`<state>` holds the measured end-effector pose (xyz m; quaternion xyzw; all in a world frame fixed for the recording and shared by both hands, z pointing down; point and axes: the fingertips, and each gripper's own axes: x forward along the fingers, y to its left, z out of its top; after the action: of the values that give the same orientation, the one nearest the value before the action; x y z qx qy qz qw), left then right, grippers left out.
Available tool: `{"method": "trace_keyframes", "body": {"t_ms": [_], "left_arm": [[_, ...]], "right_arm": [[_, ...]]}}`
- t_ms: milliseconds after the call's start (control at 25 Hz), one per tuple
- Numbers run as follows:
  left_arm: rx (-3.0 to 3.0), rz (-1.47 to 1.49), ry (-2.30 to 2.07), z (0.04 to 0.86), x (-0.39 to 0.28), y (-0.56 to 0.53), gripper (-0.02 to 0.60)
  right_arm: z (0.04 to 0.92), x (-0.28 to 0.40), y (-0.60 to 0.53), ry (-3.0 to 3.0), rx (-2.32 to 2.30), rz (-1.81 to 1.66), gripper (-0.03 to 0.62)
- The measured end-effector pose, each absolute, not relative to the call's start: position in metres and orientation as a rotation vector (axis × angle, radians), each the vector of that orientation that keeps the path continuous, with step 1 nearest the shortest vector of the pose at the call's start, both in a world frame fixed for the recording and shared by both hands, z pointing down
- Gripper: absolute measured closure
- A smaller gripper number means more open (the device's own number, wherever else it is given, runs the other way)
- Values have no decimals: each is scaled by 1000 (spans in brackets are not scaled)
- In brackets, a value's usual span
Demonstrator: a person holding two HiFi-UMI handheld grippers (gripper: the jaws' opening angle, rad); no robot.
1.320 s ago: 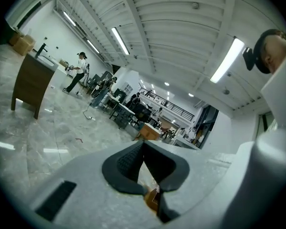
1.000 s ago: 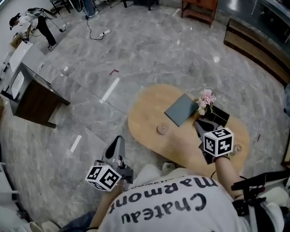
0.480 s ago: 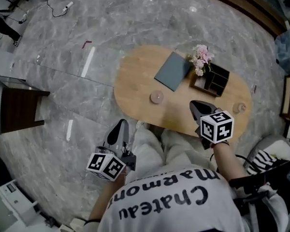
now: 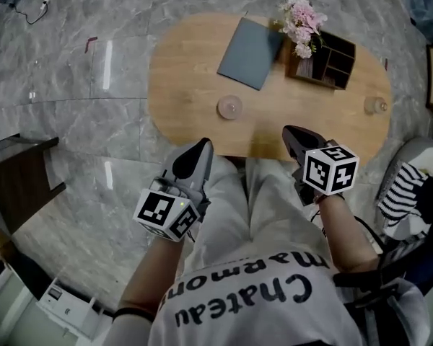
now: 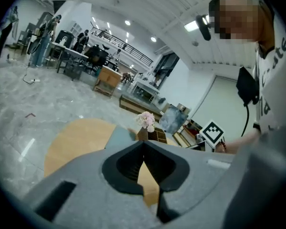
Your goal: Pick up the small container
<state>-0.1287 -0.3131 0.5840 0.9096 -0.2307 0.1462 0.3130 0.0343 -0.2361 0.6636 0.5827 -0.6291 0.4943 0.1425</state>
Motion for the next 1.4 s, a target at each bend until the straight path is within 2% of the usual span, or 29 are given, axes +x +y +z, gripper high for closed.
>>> {"method": "trace_keyframes", "body": {"t_ms": [400, 640, 760, 1000, 1320, 1400], "left_arm": [[2401, 515, -533, 690, -99, -331, 566], [2489, 527, -531, 725, -83, -337, 559], [2541, 486, -494, 730, -74, -338, 460], [2745, 631, -347, 744, -55, -325, 350], [2896, 714, -284, 766, -37, -319, 342], [2915, 735, -286, 772, -36, -319, 367]], "right_arm": [[731, 47, -228, -1732, 1773, 1533, 580], [768, 58, -220, -1708, 1783, 1565, 580], [778, 59, -221, -1729, 1788, 1555, 580], [796, 65, -214, -1750, 1800, 1542, 580], [801, 76, -231, -1866, 1827, 1488, 580], [804, 77, -234, -1883, 1816, 1479, 580]]}}
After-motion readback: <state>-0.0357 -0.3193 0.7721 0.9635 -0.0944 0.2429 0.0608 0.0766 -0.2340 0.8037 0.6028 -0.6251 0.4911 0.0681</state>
